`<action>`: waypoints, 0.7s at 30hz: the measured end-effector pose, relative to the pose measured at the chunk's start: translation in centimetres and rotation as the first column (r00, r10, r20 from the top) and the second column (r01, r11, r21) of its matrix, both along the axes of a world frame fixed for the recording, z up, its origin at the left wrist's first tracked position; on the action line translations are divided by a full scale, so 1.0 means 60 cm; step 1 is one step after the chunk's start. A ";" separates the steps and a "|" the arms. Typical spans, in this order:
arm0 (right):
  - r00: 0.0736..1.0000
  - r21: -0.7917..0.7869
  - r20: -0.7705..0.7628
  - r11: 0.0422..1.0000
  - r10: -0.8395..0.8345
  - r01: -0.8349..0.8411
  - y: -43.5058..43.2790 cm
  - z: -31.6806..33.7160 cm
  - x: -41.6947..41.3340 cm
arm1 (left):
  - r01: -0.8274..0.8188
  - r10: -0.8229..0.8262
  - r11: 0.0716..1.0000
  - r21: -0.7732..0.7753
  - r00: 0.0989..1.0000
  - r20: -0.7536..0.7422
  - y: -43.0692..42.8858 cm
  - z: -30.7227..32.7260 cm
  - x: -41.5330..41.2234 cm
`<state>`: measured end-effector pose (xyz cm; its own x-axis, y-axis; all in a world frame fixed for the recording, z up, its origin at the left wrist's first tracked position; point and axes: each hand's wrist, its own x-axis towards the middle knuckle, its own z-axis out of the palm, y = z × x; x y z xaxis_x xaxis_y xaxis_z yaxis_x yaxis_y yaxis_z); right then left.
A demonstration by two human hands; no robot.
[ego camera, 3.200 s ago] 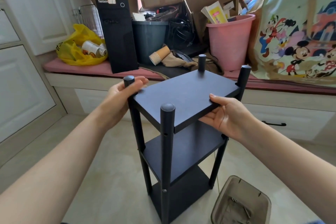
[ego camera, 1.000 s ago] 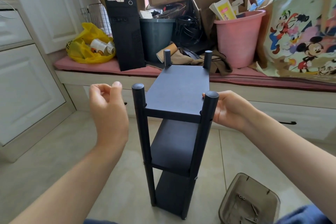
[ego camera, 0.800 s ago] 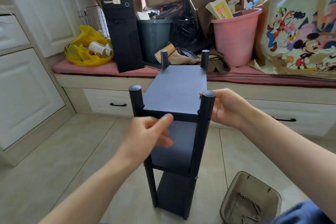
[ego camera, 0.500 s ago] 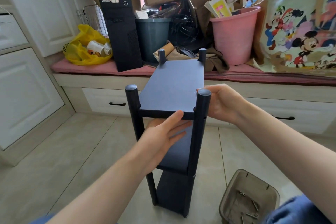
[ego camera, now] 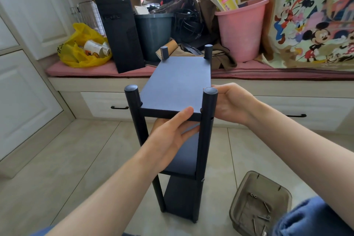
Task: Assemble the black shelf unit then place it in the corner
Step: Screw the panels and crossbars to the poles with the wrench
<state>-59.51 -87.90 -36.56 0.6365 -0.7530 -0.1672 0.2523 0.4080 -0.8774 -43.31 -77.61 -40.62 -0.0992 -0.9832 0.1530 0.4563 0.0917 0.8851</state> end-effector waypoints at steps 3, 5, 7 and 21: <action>1.000 -0.004 0.018 1.000 0.006 -0.006 0.001 -0.003 -0.005 | 0.005 -0.004 1.000 -0.024 1.000 0.014 -0.002 0.003 0.001; 1.000 -0.037 -0.012 0.999 0.011 -0.012 0.002 -0.004 -0.010 | 0.012 -0.012 1.000 -0.022 1.000 0.013 -0.001 0.002 0.000; 0.999 -0.063 -0.044 0.998 0.016 -0.019 0.001 -0.006 -0.015 | 0.025 -0.025 1.000 -0.013 1.000 0.006 0.000 0.002 -0.004; 0.998 -0.200 -0.064 0.980 -0.012 -0.001 -0.002 -0.017 -0.041 | 0.033 -0.032 0.999 0.001 0.994 -0.101 0.002 0.003 -0.017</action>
